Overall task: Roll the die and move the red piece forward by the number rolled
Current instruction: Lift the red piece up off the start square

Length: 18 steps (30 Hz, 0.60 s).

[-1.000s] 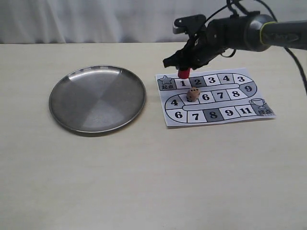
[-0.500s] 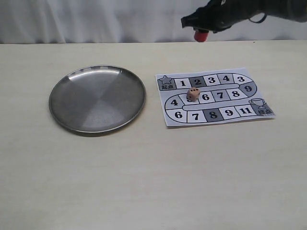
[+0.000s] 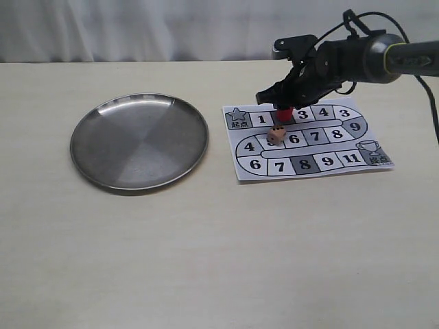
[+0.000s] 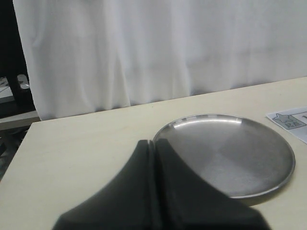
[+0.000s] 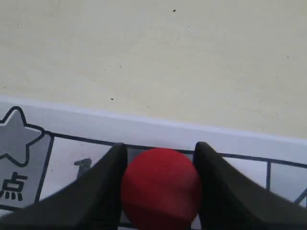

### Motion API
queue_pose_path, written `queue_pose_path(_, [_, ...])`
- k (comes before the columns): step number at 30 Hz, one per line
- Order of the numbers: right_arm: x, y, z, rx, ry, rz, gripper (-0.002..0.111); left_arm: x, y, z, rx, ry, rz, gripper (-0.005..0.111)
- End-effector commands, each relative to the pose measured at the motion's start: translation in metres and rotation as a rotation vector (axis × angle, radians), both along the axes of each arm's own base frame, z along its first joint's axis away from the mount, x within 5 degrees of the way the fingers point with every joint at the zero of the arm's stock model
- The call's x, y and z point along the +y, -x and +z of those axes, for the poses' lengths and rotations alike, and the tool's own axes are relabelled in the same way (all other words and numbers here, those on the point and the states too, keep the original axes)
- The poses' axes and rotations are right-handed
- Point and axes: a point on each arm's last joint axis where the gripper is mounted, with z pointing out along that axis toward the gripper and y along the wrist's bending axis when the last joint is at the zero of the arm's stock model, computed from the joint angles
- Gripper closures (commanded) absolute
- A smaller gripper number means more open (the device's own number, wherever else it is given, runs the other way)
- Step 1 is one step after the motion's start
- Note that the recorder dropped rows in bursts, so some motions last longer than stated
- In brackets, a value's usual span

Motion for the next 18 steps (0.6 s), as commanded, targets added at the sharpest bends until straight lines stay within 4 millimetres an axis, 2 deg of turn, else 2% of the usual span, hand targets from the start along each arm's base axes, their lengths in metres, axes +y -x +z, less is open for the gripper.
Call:
queue_pose_path(1, [-0.002,0.002,-0.008,0.036,0.014,0.004,0.104,0.000,0.000,0.000,-0.007,0.006,-0.002,0.107])
queue_pose_path(9, [-0.002,0.002,-0.008,0.038,0.015,0.004,0.104,0.000,0.000,0.000,-0.007,0.006,-0.002,0.107])
queue_pose_path(12, [-0.002,0.002,-0.001,0.042,0.016,0.004,0.104,0.000,0.000,0.000,-0.007,0.006,-0.002,0.107])
queue_pose_path(14, [-0.002,0.001,0.017,0.034,0.016,0.004,0.104,0.000,0.000,0.000,-0.007,0.006,-0.002,0.107])
queue_pose_path(18, [-0.003,0.001,0.073,-0.043,0.002,0.002,0.104,0.000,0.000,0.000,-0.007,0.006,-0.002,0.107])
